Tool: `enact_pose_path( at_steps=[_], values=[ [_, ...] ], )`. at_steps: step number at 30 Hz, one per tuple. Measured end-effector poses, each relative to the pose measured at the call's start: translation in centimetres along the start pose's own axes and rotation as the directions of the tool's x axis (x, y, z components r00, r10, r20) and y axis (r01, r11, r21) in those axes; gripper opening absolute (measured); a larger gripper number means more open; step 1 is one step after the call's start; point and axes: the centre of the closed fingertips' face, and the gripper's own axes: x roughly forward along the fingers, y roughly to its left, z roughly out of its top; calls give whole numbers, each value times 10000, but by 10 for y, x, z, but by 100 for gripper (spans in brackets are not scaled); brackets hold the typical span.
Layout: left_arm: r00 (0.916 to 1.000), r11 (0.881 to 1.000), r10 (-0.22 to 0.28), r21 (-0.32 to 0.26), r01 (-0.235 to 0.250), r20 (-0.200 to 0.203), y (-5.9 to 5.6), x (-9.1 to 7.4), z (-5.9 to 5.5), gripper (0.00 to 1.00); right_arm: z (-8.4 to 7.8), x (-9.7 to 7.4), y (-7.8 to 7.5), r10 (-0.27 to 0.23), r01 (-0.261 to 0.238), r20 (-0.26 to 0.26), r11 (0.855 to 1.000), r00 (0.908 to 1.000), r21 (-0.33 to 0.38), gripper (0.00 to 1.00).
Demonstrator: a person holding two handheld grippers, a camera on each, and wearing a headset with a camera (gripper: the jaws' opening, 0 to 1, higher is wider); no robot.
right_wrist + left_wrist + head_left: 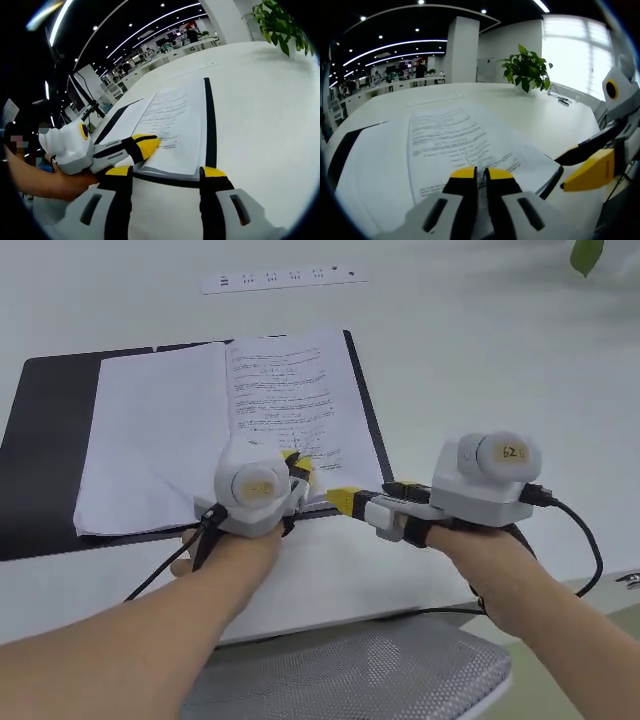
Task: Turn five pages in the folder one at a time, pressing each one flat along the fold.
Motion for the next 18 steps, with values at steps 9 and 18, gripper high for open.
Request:
enact_pose_path(
  at_steps=[9, 18],
  values=[
    [10000, 10000, 13, -38, -13, -1, 0, -1, 0, 5, 0, 2, -4, -163, 163, 7, 9999, 9999, -21, 41],
    [10000, 9999, 17, -126, -18, -41, 0, -1, -1, 5, 2, 3, -31, -945, 934, 28, 9878, 9955, 1247, 10]
  ],
)
